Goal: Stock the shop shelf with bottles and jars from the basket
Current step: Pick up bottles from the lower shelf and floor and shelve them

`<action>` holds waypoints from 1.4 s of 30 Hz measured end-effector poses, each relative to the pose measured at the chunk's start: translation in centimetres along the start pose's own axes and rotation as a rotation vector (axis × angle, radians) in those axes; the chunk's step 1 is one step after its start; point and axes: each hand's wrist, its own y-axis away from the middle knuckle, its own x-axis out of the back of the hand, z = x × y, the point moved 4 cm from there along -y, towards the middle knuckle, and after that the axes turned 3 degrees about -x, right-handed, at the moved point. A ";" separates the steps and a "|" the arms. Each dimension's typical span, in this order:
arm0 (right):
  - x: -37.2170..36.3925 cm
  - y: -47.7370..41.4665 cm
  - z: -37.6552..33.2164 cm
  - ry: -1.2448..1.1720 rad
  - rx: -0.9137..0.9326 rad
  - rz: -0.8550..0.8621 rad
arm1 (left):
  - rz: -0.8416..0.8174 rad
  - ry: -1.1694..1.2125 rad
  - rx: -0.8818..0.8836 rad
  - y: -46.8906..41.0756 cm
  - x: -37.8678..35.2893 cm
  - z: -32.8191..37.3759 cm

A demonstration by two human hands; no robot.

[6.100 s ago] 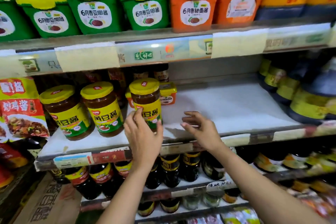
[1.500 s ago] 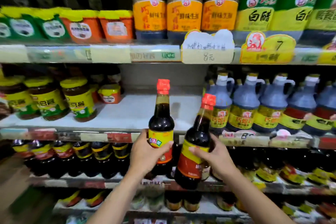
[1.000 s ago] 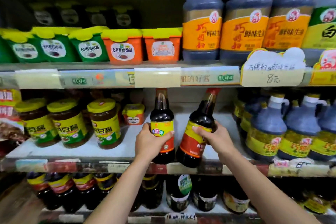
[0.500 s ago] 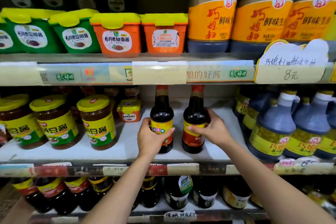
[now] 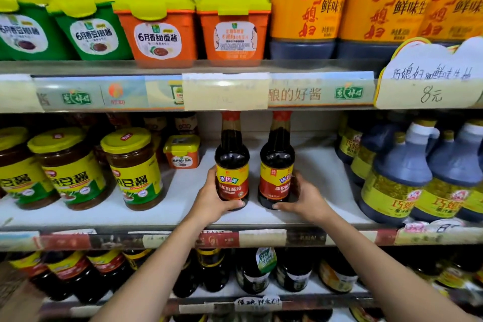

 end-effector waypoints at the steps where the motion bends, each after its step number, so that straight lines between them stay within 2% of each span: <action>1: 0.0 0.0 0.1 0.020 -0.003 0.008 | -0.001 -0.014 0.004 -0.1 0.0 0.0; 10: -1.2 -0.3 -1.3 0.165 0.090 0.119 | 0.097 -0.119 -0.023 0.2 -0.4 0.3; 15: -1.6 -0.7 -1.2 0.188 0.082 0.106 | 0.012 -0.128 -0.025 0.1 0.0 -0.2; 20: -1.9 -2.3 -1.3 0.150 0.054 0.132 | 0.055 -0.157 -0.013 -1.5 -0.1 -0.5; 25: -2.6 -5.7 -1.2 0.089 -0.027 0.139 | 0.166 -0.104 0.052 -5.2 0.1 -1.1; 31: -3.1 -10.1 -1.1 -0.043 -0.017 0.137 | 0.253 -0.003 0.076 -9.4 0.4 -2.3; 42: -3.3 -16.8 0.5 -0.048 -0.019 0.253 | 0.265 -0.202 -0.003 -15.7 0.0 -3.8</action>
